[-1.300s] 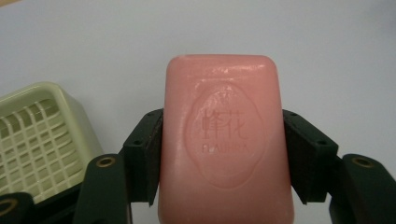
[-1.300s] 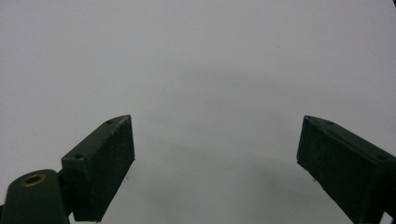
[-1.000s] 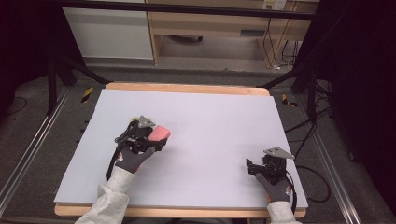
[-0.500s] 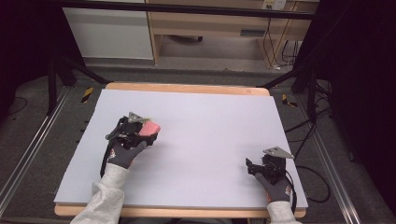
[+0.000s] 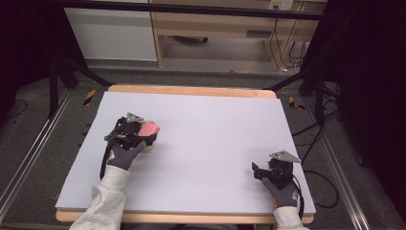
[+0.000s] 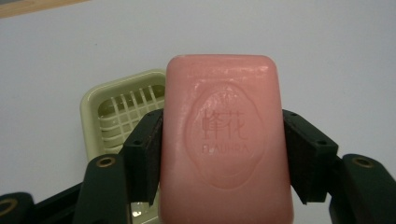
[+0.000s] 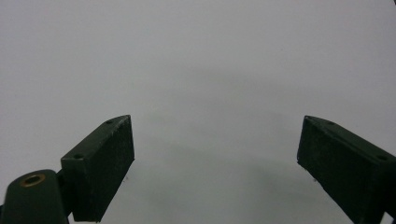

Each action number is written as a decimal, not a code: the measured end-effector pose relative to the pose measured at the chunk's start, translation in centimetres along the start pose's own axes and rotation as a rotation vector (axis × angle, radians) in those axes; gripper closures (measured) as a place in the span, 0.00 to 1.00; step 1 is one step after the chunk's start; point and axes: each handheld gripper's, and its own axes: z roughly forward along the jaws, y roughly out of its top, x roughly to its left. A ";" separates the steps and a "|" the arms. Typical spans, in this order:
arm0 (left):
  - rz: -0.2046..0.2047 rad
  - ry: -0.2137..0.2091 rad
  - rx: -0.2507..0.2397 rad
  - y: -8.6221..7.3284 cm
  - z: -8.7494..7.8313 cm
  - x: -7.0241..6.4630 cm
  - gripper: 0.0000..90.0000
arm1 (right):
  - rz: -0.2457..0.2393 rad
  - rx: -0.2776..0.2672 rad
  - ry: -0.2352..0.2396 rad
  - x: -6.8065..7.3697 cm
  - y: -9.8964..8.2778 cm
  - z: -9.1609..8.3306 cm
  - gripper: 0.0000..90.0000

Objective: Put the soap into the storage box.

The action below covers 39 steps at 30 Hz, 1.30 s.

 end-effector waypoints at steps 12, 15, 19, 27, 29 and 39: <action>-0.026 0.029 0.004 0.1 0.6 1.5 0.41 | 0.003 0.002 -0.001 0.0 0.0 0.1 0.12; -0.028 0.037 0.011 0.1 0.9 1.8 0.41 | 0.003 0.002 -0.001 0.0 0.0 0.1 0.12; -0.036 0.045 0.013 0.1 1.4 2.1 0.41 | 0.000 0.001 -0.001 0.0 0.0 0.1 0.12; -0.040 0.059 0.029 0.0 2.2 2.6 0.41 | 0.001 0.001 -0.001 0.0 0.0 0.1 0.12; -0.043 0.060 0.031 0.0 2.2 2.6 0.41 | 0.001 0.001 -0.001 0.0 0.0 0.1 0.12; -0.056 0.065 0.044 -0.3 3.0 3.2 0.41 | 0.009 0.006 0.000 0.0 0.0 0.1 0.12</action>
